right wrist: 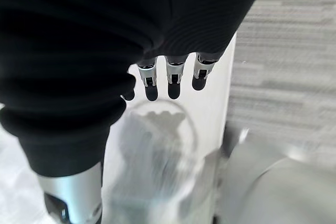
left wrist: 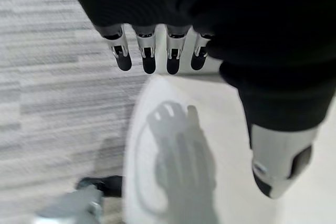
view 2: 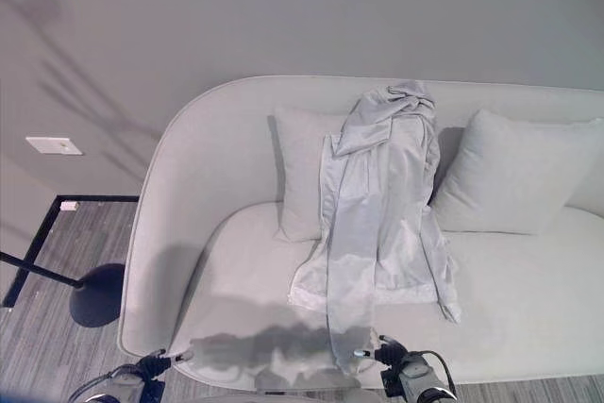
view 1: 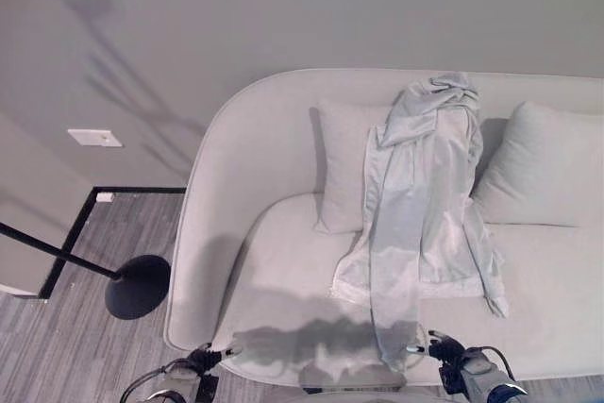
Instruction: Hang the clothes on the sofa on the clothes rack.
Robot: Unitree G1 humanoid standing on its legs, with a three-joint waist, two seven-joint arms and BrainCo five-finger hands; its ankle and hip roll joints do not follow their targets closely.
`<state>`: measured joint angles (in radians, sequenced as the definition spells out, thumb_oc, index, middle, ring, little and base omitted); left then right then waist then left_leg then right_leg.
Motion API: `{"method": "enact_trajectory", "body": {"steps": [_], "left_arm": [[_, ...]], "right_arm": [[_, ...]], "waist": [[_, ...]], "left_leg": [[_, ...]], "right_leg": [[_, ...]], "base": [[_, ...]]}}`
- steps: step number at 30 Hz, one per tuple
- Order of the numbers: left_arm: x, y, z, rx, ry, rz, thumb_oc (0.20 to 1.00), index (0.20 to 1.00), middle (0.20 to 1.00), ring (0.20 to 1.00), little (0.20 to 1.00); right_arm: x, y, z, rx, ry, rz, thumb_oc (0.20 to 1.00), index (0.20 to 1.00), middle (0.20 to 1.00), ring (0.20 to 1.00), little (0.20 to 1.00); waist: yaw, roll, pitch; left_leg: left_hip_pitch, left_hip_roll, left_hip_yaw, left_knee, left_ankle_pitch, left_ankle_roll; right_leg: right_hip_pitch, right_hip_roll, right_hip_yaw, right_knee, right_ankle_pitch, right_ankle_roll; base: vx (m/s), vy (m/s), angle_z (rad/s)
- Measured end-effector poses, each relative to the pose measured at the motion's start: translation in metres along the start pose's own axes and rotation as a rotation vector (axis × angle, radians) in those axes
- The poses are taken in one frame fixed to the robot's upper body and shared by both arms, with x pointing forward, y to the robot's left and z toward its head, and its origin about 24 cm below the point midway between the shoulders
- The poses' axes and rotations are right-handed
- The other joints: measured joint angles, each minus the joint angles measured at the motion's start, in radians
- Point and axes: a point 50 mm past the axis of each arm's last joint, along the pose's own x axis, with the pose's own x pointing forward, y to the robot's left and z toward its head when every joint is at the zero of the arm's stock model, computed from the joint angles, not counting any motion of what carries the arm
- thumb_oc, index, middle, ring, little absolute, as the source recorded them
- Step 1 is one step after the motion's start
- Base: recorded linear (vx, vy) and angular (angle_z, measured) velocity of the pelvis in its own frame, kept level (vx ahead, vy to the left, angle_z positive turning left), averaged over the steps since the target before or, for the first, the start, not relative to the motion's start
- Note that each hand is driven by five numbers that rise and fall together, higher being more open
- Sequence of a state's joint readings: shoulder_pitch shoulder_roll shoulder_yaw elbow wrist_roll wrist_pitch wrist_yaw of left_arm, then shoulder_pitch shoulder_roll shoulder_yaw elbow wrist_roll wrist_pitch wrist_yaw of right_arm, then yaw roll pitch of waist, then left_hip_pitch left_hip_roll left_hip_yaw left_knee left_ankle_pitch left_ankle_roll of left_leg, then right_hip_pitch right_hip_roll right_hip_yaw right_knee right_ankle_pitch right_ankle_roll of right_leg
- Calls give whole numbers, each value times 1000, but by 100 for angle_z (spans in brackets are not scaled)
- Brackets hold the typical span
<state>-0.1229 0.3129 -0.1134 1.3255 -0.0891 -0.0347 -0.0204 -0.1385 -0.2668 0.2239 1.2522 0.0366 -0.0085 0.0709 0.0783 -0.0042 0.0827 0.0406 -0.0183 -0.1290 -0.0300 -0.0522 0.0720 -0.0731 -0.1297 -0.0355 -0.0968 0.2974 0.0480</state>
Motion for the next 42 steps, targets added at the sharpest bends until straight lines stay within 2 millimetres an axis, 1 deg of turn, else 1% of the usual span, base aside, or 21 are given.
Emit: {"method": "enact_trajectory", "body": {"steps": [3,4,5,6,8,10,13,14,15,18,19,20,21,22,24,25,26,28,29,32,42], "left_arm": [[-1,-20,-9,-15,16,-44,1000,1000,1000,1000,1000],[-1,-21,-10,-16,18,-49,1000,1000,1000,1000,1000],[-1,-17,-9,-10,9,-42,1000,1000,1000,1000,1000],[-1,-14,-7,-8,-10,-39,1000,1000,1000,1000,1000],[-1,-16,-3,-8,-31,-47,1000,1000,1000,1000,1000],[-1,-14,-1,-6,-37,-43,1000,1000,1000,1000,1000],[-2,-20,7,-6,-71,-67,1000,1000,1000,1000,1000],[-2,-22,10,-11,-87,-74,1000,1000,1000,1000,1000],[-3,-23,11,-11,-102,-77,1000,1000,1000,1000,1000],[-3,-23,10,-9,-96,-81,1000,1000,1000,1000,1000],[-2,-22,15,-14,-107,-80,1000,1000,1000,1000,1000],[-2,-24,18,-14,-125,-86,1000,1000,1000,1000,1000],[-2,-19,18,-11,-128,-76,1000,1000,1000,1000,1000],[-3,-5,-1,-2,-57,-36,1000,1000,1000,1000,1000],[-5,6,-18,-18,24,-5,1000,1000,1000,1000,1000],[-3,-4,-9,-42,-8,-26,1000,1000,1000,1000,1000],[-3,-2,-3,-40,-35,-20,1000,1000,1000,1000,1000],[-3,0,4,-29,-71,-17,1000,1000,1000,1000,1000],[-3,-3,4,-29,-70,-27,1000,1000,1000,1000,1000],[-3,-2,3,-19,-65,-23,1000,1000,1000,1000,1000],[-2,-2,11,1,-83,-24,1000,1000,1000,1000,1000]], "right_arm": [[-2,-13,-4,-8,9,-32,1000,1000,1000,1000,1000],[-2,-16,-5,-7,9,-41,1000,1000,1000,1000,1000],[-3,-16,-8,0,18,-41,1000,1000,1000,1000,1000],[-3,-18,-8,-2,17,-54,1000,1000,1000,1000,1000],[-4,-22,-7,-5,8,-70,1000,1000,1000,1000,1000],[-5,-22,-12,8,16,-74,1000,1000,1000,1000,1000],[-9,-22,-32,34,53,-81,1000,1000,1000,1000,1000],[-12,-22,-43,36,82,-82,1000,1000,1000,1000,1000],[-12,-22,-46,35,89,-82,1000,1000,1000,1000,1000],[-10,-31,-29,65,43,-110,1000,1000,1000,1000,1000],[-9,-34,-28,89,51,-126,1000,1000,1000,1000,1000],[-7,-36,-23,102,78,-133,1000,1000,1000,1000,1000],[-5,-37,-18,107,93,-135,1000,1000,1000,1000,1000],[-2,-22,-7,116,52,-95,1000,1000,1000,1000,1000],[1,-6,5,118,-31,-56,1000,1000,1000,1000,1000],[0,-12,6,110,-38,-72,1000,1000,1000,1000,1000],[0,-12,1,114,-13,-72,1000,1000,1000,1000,1000],[-2,-4,-19,122,43,-55,1000,1000,1000,1000,1000],[-4,-6,-25,121,61,-61,1000,1000,1000,1000,1000],[-6,-3,-35,123,87,-56,1000,1000,1000,1000,1000],[-4,-3,-26,118,58,-55,1000,1000,1000,1000,1000]], "waist": [[-12,-2,2],[-18,-5,-1],[-23,-29,-1],[-26,-60,-4],[-30,-60,-5],[-42,-74,-15],[-46,-72,-18],[-48,-63,-18],[-42,-50,-19],[-11,-20,4],[8,-25,22],[84,21,25],[138,20,45],[159,-23,45],[104,-59,25],[101,-27,18],[91,-20,17],[64,-65,-13],[62,-52,-16],[47,-60,-21],[30,-59,-24]], "left_leg": [[3,35,-1,64,1,-33],[9,68,-16,50,-4,-46],[7,75,-14,49,-15,-63],[12,92,-12,38,-24,-80],[12,130,9,41,1,-119],[13,155,12,38,1,-119],[13,199,143,9,50,-119],[13,220,211,24,49,-113],[13,229,217,32,42,-124],[-44,164,161,-32,32,-150],[-187,150,128,200,6,-215],[-310,148,-11,360,-183,-295],[-293,121,-60,405,-190,-256],[-257,83,-53,408,-179,-162],[-207,55,-24,303,-149,-111],[-187,92,19,183,-66,-72],[-176,95,39,152,-47,-73],[-159,48,58,97,-25,-93],[-154,53,56,88,-4,-92],[-123,28,82,36,34,-81],[-48,-7,111,-51,63,-59]], "right_leg": [[27,29,0,23,-38,17],[21,61,-7,-6,-108,23],[22,72,-5,-2,-93,23],[34,76,-5,3,-126,5],[39,116,-7,3,-136,-4],[58,134,-5,2,-209,-25],[70,157,-71,-1,-239,-83],[72,170,-87,-3,-269,-90],[69,188,-82,-3,-262,-81],[-4,174,-54,-3,-215,-71],[-41,177,-14,-4,-259,-55],[-89,198,-98,68,-320,-43],[-160,169,-153,224,-318,-136],[-174,150,-86,262,-281,-87],[-128,121,-67,162,-297,-40],[-123,133,-56,173,-290,-12],[-132,132,-52,247,-305,-35],[-83,84,-14,208,-343,-18],[-56,88,-11,156,-331,3],[-2,64,2,20,-226,-8],[26,32,22,7,-203,3]], "base": [[165,-292,7],[228,-362,20],[235,-380,40],[208,-341,31],[226,-359,18],[190,-288,37],[124,-223,67],[54,-192,59],[6,-121,33],[17,-78,-33],[112,-62,-14],[172,61,-90],[135,130,-157],[100,128,-119],[54,113,-23],[78,169,-7],[80,166,-7],[35,73,6],[36,75,-23],[60,144,-29],[53,85,-8]]}}
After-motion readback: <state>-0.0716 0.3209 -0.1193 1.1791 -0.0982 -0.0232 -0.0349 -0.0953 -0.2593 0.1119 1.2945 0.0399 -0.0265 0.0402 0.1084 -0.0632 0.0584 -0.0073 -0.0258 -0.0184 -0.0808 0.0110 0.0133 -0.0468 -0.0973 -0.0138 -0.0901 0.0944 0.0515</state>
